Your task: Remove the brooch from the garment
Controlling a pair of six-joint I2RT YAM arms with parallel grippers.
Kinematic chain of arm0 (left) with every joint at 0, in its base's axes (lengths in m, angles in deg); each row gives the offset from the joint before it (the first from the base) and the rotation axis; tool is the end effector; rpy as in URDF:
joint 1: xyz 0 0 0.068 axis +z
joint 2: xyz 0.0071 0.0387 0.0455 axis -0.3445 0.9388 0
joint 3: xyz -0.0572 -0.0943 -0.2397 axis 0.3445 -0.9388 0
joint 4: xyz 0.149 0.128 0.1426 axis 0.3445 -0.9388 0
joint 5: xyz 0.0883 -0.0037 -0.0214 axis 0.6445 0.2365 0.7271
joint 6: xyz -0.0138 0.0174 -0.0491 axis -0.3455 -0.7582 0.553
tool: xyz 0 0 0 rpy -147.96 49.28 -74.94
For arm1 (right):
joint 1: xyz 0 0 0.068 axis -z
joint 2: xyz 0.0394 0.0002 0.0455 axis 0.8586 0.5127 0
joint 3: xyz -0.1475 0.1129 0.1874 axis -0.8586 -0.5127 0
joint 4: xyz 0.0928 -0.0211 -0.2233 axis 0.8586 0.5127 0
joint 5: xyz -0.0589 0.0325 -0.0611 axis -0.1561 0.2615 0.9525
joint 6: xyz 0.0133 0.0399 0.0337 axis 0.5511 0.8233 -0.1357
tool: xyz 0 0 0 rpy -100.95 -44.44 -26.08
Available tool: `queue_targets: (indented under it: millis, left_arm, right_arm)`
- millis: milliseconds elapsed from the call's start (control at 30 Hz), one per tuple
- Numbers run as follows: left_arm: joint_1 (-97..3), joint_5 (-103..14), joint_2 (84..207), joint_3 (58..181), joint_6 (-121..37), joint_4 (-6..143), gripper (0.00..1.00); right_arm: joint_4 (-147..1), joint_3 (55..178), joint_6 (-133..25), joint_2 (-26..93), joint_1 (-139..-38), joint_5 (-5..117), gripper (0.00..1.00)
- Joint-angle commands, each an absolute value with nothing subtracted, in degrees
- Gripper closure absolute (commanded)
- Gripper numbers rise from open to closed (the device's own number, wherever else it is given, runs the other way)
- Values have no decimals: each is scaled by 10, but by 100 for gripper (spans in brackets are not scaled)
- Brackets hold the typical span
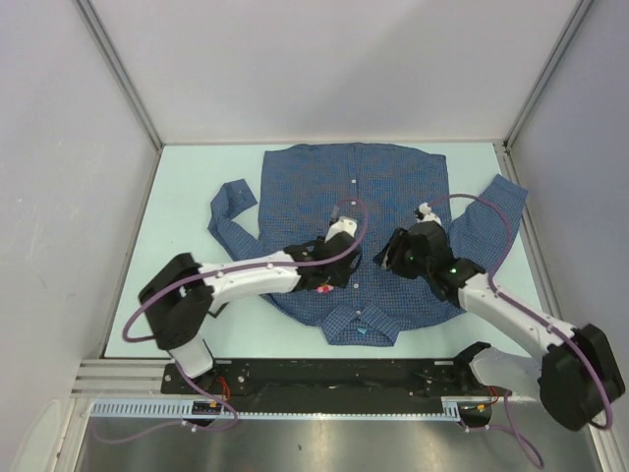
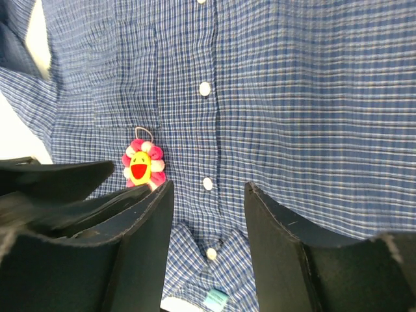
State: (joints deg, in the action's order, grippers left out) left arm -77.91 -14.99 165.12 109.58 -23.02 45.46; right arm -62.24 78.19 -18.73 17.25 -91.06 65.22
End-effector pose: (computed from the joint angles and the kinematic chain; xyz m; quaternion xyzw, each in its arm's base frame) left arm 0.1855 -0.2699 0.2102 0.1612 0.9209 -0.0890 0.3436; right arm 0.1898 0.1170 0.2236 0.0879 0.8986 0.2486 0.3508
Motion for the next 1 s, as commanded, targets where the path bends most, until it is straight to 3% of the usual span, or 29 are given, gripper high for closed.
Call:
queue_targets:
  millis: [0,133,300,467,867,967]
  left_arm:
    - [-809,-52,1716,1156,-272,325,44]
    - [-827,-29,1751,1186,-272,299,49]
    - [-833,-30,1791,1221,-269,267,44]
    - [-833,-27,1816,1243,-268,250,46]
    - [-831,-10,1783,1232,-255,269,100]
    - [-824,-42,1746,1197,-250,306,100]
  right_arm:
    - [-588,763,-223,102,-875,607,48]
    - [-574,740,-244,49,-830,587,48]
    - [-567,735,-267,19,-803,554,48]
    - [-574,734,-274,19,-799,534,48]
    - [-659,718,-284,108,-857,521,47]
    - [-708,718,-269,141,-878,507,47]
